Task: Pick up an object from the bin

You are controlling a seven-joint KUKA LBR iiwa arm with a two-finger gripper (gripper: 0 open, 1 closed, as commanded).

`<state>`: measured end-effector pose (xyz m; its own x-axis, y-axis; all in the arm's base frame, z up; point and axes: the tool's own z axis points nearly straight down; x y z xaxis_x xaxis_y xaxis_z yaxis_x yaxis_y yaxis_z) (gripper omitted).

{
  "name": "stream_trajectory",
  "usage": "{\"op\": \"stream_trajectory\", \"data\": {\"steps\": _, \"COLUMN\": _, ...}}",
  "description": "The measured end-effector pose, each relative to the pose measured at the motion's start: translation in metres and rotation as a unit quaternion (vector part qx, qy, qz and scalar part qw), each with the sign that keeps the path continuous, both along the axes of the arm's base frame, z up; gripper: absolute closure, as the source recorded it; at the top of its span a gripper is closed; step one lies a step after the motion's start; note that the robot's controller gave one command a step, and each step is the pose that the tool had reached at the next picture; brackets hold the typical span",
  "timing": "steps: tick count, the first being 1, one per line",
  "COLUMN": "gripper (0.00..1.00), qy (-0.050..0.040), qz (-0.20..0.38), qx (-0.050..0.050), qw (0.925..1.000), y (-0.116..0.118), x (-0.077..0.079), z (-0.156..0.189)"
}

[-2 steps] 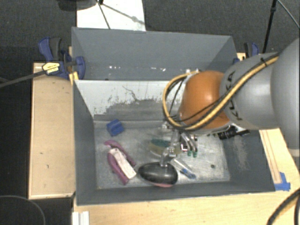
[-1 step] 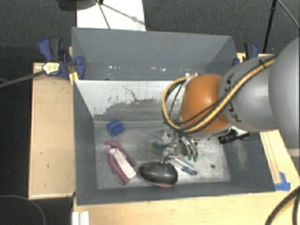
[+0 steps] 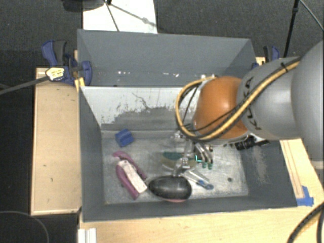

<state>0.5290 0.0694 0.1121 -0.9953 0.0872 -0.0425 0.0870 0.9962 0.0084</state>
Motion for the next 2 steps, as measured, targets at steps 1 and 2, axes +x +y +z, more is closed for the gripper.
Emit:
{"op": "stream_trajectory", "data": {"steps": 1, "gripper": 1.00, "qy": 0.0199, "qz": 0.000, "qx": -0.002, "qw": 0.9998, "y": 0.000, "x": -0.010, "z": -0.005}}
{"op": "stream_trajectory", "data": {"steps": 2, "gripper": 1.00, "qy": 0.0170, "qz": -0.058, "qx": 0.000, "qw": 0.9981, "y": 0.009, "x": -0.017, "z": 0.116}}
